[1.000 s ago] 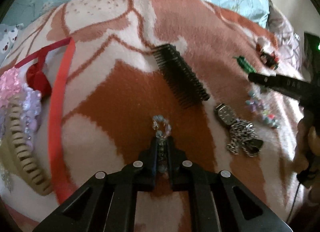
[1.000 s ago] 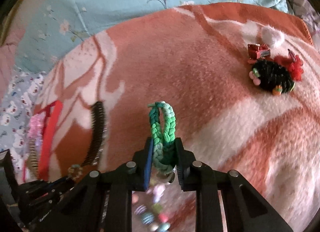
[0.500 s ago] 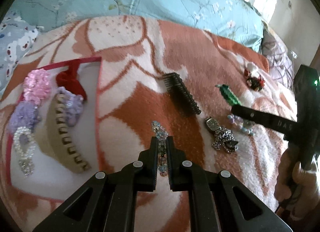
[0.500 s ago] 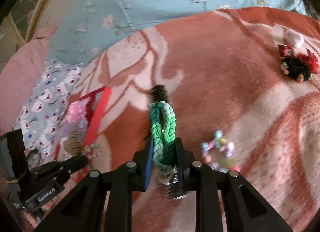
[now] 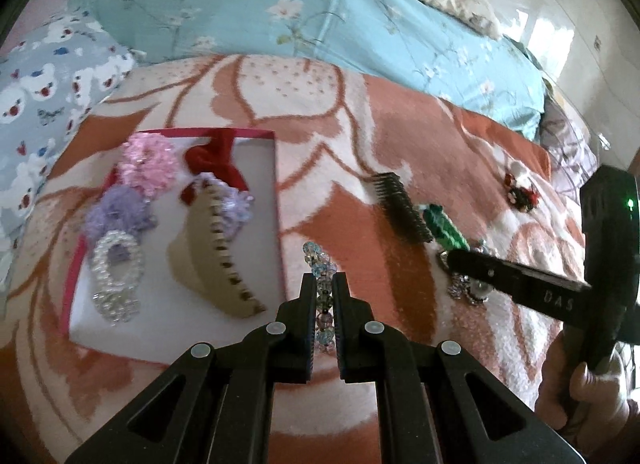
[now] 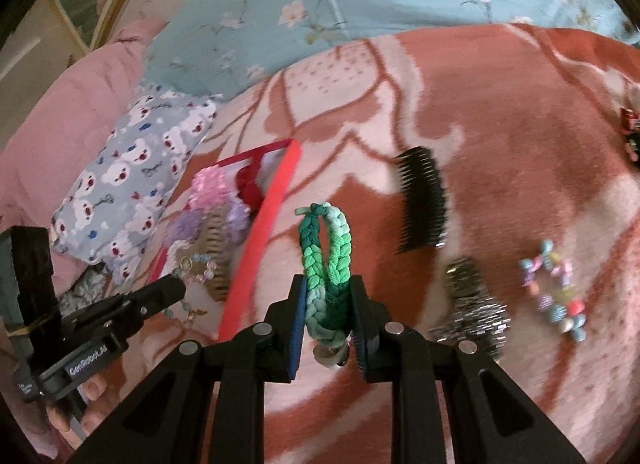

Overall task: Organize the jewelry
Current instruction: 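Lower crystal bracelet onto pearl tie with left tool while right tool sets green tie down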

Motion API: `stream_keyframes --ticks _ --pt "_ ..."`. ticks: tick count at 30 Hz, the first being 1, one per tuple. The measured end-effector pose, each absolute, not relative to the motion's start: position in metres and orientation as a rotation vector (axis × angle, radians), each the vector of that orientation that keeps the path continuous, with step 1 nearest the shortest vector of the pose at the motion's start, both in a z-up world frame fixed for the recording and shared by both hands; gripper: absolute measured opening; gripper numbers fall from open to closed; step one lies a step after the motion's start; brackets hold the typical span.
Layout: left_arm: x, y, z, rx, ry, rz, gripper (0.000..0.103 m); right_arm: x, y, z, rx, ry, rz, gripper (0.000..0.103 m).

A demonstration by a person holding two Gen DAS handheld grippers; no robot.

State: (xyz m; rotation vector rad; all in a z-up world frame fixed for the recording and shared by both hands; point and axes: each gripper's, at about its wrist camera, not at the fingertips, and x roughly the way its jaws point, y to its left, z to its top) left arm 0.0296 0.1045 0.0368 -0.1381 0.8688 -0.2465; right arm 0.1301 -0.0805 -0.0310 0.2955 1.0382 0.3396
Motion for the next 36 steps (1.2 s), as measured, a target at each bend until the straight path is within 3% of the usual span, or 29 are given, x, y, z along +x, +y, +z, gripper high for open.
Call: stream_keyframes --ticks 19,36 --pt "-0.005 0.202 0.047 -0.221 0.837 -0.059 0.007 0.122 0.037 -0.036 0.227 1.078 0.577 0.020" --pt "0.040 0.232 -0.004 -0.274 0.898 -0.024 0.007 0.137 0.100 -0.085 0.143 1.188 0.640 0.020"
